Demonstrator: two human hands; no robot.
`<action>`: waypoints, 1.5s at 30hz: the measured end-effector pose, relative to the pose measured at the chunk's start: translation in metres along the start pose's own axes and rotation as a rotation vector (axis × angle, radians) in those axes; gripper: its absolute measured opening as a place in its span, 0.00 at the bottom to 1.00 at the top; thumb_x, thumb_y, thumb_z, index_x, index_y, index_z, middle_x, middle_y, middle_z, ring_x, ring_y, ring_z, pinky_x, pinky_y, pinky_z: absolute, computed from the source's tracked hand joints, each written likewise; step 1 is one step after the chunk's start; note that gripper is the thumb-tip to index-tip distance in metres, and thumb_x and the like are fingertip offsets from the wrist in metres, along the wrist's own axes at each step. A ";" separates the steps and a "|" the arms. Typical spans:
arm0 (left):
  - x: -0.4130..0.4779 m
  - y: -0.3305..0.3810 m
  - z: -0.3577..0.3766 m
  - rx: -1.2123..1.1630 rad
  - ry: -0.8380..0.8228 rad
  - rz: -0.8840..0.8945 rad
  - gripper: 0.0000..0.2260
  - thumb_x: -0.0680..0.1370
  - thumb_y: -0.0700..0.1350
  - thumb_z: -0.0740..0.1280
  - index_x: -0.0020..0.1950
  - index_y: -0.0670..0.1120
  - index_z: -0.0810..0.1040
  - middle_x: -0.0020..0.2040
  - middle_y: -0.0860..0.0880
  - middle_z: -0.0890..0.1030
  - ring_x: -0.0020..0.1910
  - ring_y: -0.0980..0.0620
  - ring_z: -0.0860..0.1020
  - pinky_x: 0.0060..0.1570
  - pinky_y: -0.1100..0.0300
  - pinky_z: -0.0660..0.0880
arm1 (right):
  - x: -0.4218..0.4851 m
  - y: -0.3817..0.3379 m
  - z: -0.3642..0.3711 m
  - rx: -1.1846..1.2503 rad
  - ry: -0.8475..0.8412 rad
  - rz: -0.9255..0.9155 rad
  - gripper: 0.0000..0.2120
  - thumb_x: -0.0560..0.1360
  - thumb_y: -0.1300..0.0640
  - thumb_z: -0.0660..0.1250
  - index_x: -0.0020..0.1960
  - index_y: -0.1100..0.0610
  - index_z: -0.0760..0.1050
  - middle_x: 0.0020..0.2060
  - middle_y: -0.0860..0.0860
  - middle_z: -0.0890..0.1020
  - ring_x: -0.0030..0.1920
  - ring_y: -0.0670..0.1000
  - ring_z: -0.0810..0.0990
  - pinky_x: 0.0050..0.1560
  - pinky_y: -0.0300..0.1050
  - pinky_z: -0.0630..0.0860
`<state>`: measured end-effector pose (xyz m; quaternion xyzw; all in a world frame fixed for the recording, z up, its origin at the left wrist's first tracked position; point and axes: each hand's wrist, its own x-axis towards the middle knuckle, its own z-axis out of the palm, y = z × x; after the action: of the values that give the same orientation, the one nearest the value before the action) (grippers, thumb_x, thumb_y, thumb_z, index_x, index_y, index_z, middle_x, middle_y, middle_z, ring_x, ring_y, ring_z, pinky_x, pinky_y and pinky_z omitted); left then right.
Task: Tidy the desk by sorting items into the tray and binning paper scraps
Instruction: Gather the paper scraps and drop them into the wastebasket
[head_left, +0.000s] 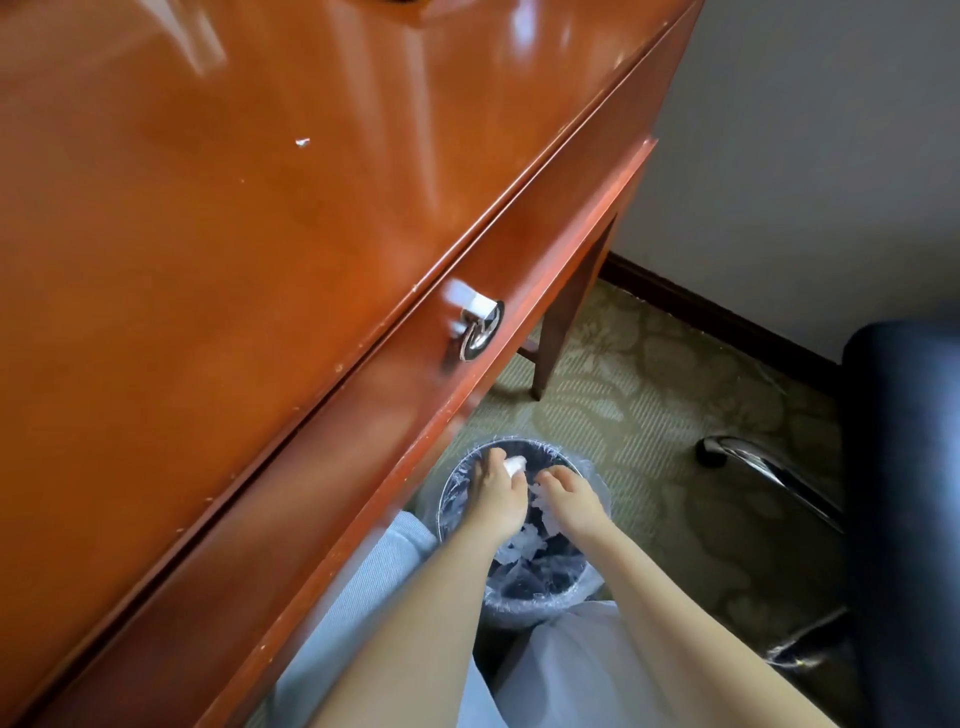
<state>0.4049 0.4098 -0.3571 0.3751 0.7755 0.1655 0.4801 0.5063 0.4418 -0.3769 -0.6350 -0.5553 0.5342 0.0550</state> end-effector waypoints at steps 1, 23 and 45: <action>0.000 -0.001 0.000 0.069 -0.018 0.004 0.17 0.82 0.45 0.53 0.70 0.43 0.61 0.71 0.43 0.62 0.68 0.42 0.66 0.66 0.47 0.64 | 0.000 0.000 -0.001 -0.020 -0.024 0.003 0.14 0.80 0.59 0.52 0.57 0.59 0.74 0.50 0.51 0.78 0.53 0.52 0.74 0.55 0.44 0.68; -0.169 0.069 -0.102 0.815 0.144 0.660 0.16 0.82 0.48 0.51 0.68 0.45 0.66 0.67 0.48 0.69 0.69 0.48 0.65 0.69 0.51 0.58 | -0.126 -0.111 -0.102 -0.736 0.108 -0.673 0.10 0.77 0.59 0.58 0.52 0.58 0.78 0.52 0.51 0.78 0.56 0.53 0.75 0.55 0.54 0.76; -0.370 -0.050 -0.272 0.794 0.753 0.317 0.22 0.81 0.55 0.55 0.74 0.52 0.59 0.75 0.54 0.59 0.74 0.55 0.56 0.73 0.56 0.52 | -0.300 -0.272 0.048 -0.765 -0.160 -1.399 0.15 0.78 0.53 0.59 0.64 0.52 0.71 0.58 0.52 0.76 0.60 0.53 0.72 0.64 0.49 0.68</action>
<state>0.2426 0.1308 -0.0263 0.5538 0.8300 0.0536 -0.0381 0.3507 0.2899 -0.0317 -0.0743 -0.9717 0.1925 0.1155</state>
